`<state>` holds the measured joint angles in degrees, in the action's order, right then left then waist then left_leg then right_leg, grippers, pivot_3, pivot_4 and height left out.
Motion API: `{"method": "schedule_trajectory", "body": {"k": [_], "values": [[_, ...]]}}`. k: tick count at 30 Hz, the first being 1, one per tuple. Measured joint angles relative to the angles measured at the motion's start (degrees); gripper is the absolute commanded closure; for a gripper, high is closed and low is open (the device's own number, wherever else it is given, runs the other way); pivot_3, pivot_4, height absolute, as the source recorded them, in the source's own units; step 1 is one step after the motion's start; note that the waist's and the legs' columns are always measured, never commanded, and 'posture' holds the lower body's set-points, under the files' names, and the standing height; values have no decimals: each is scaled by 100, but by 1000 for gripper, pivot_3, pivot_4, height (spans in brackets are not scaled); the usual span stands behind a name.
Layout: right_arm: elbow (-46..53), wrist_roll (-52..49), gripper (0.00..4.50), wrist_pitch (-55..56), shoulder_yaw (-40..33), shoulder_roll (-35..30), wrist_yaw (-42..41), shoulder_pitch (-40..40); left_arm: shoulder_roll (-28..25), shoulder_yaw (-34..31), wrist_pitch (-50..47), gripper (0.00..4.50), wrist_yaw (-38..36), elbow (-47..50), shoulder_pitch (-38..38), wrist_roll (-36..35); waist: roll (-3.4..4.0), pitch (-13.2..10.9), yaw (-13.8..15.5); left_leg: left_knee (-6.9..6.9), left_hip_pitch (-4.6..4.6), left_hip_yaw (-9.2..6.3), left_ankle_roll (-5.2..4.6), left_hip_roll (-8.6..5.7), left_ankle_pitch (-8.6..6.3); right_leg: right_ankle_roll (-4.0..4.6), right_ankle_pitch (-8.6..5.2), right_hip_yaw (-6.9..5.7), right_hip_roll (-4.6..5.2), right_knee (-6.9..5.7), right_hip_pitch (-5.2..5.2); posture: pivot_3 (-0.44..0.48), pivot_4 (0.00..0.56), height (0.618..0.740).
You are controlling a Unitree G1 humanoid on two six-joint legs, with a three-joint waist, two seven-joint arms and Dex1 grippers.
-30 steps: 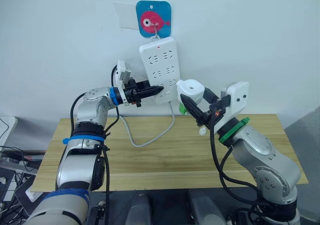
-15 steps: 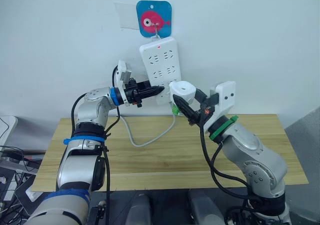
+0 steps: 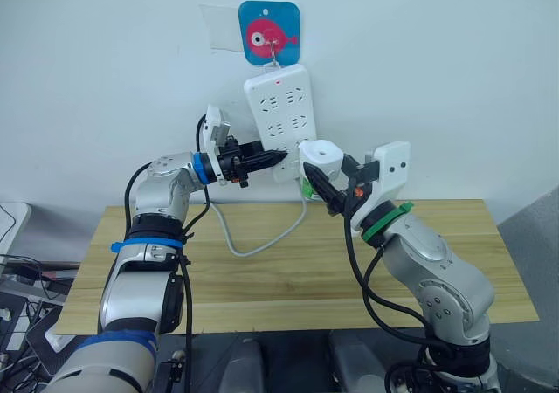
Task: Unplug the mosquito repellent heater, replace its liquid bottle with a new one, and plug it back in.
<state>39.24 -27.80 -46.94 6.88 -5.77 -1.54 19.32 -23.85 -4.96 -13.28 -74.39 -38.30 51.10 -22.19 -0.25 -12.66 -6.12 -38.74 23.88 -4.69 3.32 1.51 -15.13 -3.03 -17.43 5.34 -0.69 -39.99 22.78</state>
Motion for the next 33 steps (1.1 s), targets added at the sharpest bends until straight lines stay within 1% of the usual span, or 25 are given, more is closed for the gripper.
{"method": "schedule_trajectory", "body": {"k": [14, 33], "values": [[99, -40, 1600, -157, -15, 6, 53, -101, 0, 5, 2, 3177, -1, 0, 0, -1, 0, 0, 1, 0, 0, 0, 0, 0, 0, 0, 0, 0, 0, 0, 0, -84, 201, 740], [53, 7, 1600, -171, -57, 126, 80, -38, -1, 9, -2, 3177, -6, 8, 0, 0, 0, 0, 1, 0, 0, 0, 0, 0, 0, 0, 0, 0, 0, 0, 0, -74, 194, 740]]}}
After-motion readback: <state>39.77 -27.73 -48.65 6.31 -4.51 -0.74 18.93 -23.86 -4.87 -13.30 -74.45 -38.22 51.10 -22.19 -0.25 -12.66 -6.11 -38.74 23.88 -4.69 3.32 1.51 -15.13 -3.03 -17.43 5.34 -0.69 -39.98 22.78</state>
